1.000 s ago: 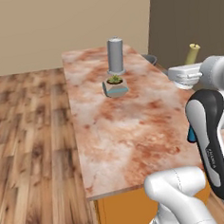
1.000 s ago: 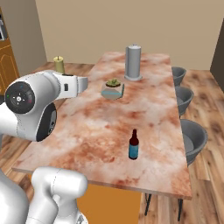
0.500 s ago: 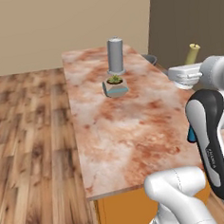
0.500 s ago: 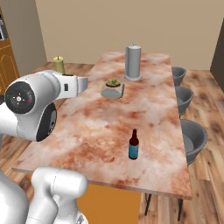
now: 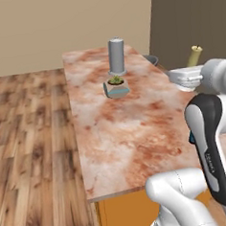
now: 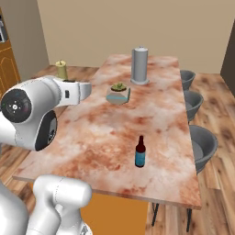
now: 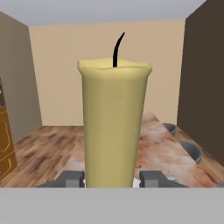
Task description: Get the candle and the beer from the cabinet and move them to the dining counter.
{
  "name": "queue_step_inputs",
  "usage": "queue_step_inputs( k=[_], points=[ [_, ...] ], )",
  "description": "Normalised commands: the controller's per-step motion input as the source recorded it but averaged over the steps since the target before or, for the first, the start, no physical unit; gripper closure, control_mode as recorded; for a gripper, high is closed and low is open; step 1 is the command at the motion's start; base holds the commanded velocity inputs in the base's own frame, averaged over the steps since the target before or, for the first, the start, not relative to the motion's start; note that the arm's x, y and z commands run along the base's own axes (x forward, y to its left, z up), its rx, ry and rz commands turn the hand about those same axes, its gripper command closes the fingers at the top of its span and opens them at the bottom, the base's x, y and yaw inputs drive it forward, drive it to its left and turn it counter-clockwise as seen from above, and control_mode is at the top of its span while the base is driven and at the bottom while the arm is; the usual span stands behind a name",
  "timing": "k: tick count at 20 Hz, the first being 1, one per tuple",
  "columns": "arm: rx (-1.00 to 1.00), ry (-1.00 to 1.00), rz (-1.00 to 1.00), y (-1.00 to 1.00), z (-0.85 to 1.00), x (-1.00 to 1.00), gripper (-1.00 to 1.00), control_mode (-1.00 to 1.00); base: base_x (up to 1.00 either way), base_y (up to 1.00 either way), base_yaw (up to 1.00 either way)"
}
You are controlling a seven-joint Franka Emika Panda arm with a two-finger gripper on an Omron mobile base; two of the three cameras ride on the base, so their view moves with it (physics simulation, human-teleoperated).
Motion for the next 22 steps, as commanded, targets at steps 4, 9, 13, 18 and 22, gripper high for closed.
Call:
queue_step_inputs(
  k=[4,9,13,18,22],
  points=[
    [0.00,0.00,-0.22,0.21,-0.19,0.13,1.00,-1.00,0.00,0.00,0.00],
    [-0.02,0.00,-0.32,0.43,-0.21,0.15,1.00,-1.00,0.00,0.00,0.00],
    [0.00,0.00,-0.39,0.46,-0.20,0.08,1.00,-1.00,0.00,0.00,0.00],
    [0.00,0.00,-0.22,0.29,-0.26,0.03,1.00,-1.00,0.00,0.00,0.00],
    [0.00,-0.01,0.00,0.22,-0.39,0.01,1.00,-1.00,0.00,0.00,0.00]
  ],
)
